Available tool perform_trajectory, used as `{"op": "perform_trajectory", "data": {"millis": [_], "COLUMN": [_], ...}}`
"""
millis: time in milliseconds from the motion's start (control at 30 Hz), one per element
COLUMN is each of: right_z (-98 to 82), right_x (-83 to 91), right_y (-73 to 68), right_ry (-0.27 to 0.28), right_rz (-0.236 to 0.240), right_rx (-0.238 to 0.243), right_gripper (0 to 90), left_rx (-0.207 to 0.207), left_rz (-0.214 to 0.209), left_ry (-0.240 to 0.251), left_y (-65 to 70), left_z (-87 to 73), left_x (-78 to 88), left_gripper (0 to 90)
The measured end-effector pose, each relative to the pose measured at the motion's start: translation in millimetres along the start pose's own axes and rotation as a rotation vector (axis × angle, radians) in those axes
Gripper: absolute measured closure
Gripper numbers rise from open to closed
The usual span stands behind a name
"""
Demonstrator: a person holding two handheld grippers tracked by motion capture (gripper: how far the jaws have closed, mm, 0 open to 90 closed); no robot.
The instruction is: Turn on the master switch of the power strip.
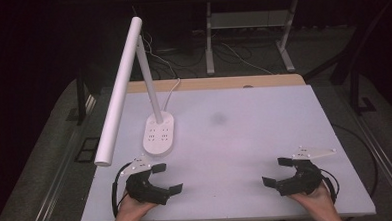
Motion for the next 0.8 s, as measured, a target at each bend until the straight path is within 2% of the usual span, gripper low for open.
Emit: {"op": "perform_trajectory", "data": {"millis": [233, 800], "right_z": [-0.2, 0.6], "right_x": [0.5, 2.8], "right_y": [1.2, 2.0], "right_ry": [0.001, 0.001], "right_rz": [-0.003, -0.008], "right_rx": [0.009, 0.011], "right_gripper": [0.1, 0.1], "left_rx": [0.01, 0.003], "left_rz": [-0.008, 0.006], "left_ry": [0.008, -0.027], "left_y": [0.9, -4.4], "left_z": [2.6, 18.2], "left_x": [0.8, 4.0], "left_gripper": [0.8, 0.8]}}
Point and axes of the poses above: each handheld gripper's, and its own axes: x roughly backward along the jaws, z roughly out of its top, y roughly to its right, the point moved 3 cm from there along -x, roughly forward along the jaws, and after that the axes turned 14 degrees about y, right-handed, at the moved point
